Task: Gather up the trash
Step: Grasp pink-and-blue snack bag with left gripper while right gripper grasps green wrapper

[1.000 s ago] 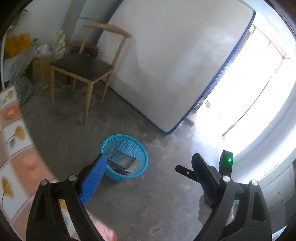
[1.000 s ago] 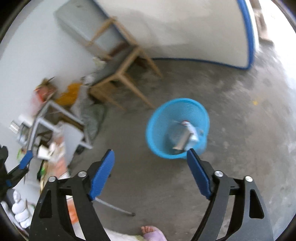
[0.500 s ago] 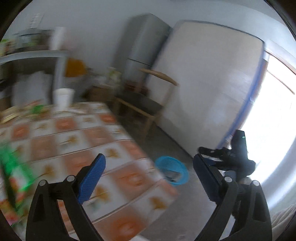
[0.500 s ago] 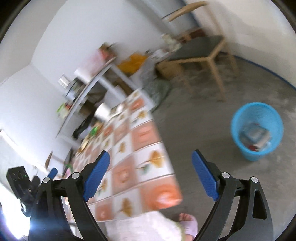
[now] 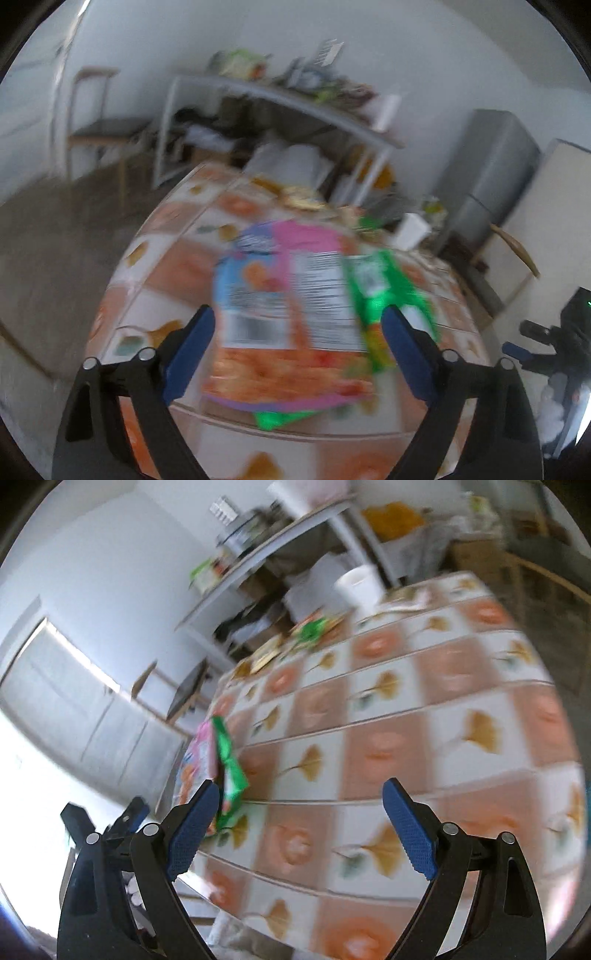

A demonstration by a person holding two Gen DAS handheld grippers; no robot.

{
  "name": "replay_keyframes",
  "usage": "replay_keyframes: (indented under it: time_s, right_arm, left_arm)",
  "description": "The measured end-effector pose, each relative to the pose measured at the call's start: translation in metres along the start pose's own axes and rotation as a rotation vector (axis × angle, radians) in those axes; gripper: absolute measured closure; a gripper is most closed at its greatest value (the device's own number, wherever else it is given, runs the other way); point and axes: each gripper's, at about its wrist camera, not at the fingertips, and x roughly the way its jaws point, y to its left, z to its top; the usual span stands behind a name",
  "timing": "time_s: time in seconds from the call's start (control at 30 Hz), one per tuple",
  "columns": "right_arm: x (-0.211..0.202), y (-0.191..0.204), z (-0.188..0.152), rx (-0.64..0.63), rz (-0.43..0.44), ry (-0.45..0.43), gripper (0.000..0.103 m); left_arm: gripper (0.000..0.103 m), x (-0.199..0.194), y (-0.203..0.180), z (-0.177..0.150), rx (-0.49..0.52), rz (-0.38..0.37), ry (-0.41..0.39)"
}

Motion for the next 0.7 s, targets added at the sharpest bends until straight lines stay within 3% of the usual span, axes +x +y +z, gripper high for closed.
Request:
replay_keyframes:
  time_s: [0.2, 0.37, 0.47, 0.6, 0.7]
  right_arm:
    - [0.068, 0.045, 0.015, -0.077, 0.027, 0.11, 0.017]
    - [0.116, 0.07, 0.032, -0.143, 0.018, 0.212, 0.017]
    - [0.139, 0.078, 0.035, -0.182, -0.018, 0.273, 0.017]
    - [0.158, 0.086, 0.033, -0.231, -0.05, 0.36, 0.027]
    - [0.163, 0.09, 0.027, -0.264, -0.074, 0.394, 0.042]
  left_arm:
    - [0.03, 0.038, 0.04, 0.002, -0.083, 0.012, 0.121]
    - [0.044, 0.06, 0.041, -0.003, -0.07, -0.013, 0.21]
    - [0.052, 0.063, 0.035, -0.004, -0.067, -0.025, 0.211]
    - [0.063, 0.065, 0.025, -0.004, -0.03, -0.015, 0.206]
    - [0.067, 0.066, 0.021, -0.006, -0.019, -0.016, 0.206]
